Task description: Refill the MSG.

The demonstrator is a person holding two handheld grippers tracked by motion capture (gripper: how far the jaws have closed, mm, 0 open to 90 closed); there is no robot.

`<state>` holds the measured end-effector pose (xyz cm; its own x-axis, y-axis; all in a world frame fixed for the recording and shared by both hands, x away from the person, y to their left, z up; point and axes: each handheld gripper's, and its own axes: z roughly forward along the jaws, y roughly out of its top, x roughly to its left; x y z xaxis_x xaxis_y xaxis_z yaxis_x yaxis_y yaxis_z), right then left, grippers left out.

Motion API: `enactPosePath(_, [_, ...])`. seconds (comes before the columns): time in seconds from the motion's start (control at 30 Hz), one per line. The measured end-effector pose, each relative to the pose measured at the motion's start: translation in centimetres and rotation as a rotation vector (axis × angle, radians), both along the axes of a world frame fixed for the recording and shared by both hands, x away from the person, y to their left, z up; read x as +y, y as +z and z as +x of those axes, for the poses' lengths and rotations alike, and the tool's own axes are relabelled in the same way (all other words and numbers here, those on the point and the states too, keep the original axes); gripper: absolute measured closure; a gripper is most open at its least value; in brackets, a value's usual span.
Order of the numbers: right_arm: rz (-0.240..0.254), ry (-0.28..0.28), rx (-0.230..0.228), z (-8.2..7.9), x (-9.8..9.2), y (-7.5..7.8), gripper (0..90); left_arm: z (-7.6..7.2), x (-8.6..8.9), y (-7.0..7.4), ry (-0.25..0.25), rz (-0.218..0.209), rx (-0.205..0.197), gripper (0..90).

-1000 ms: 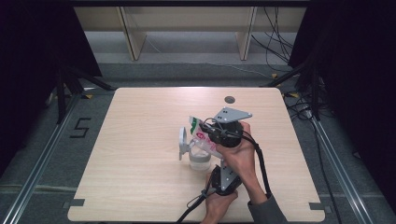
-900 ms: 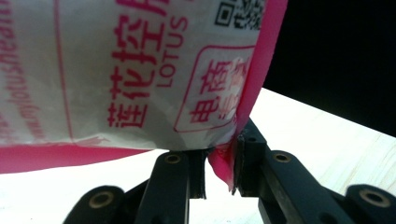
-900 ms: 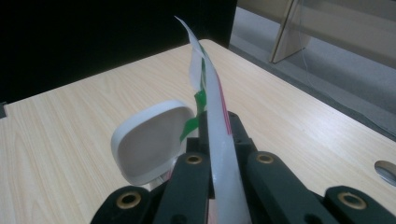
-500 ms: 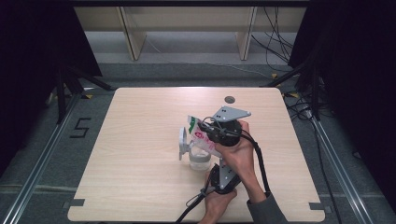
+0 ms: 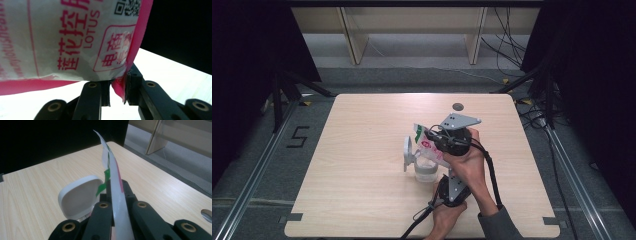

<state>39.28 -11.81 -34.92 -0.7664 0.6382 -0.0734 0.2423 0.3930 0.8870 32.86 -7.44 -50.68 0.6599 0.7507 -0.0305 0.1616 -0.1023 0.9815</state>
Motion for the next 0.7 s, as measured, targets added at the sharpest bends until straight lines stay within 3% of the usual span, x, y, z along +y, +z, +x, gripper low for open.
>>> enactPosePath(0.17, [-0.008,0.012,0.006,-0.04,-0.04,0.11,89.1,-0.02,-0.05,0.0,0.009,-0.007,-0.003,76.9])
enactPosePath(0.23, [-0.016,0.015,0.008,-0.07,0.02,0.14,89.1,-0.12,-0.42,-0.02,-0.002,-0.069,-0.003,76.9])
enactPosePath(0.33, [-0.007,0.005,0.007,-0.16,0.22,0.04,89.0,-0.08,-0.52,-0.04,-0.003,-0.085,0.001,76.9])
enactPosePath(0.37, [-0.009,0.004,0.018,-0.21,0.22,0.04,89.0,-0.17,-0.19,-0.02,0.005,-0.031,0.021,76.9])
enactPosePath(0.4, [-0.018,0.006,0.015,-0.22,0.18,0.09,88.9,-0.17,-0.07,0.0,0.007,-0.009,0.019,76.9])
enactPosePath(0.7, [-0.027,0.021,0.017,-0.21,0.32,0.08,88.8,-0.16,-0.11,-0.01,0.004,-0.017,0.021,76.9])
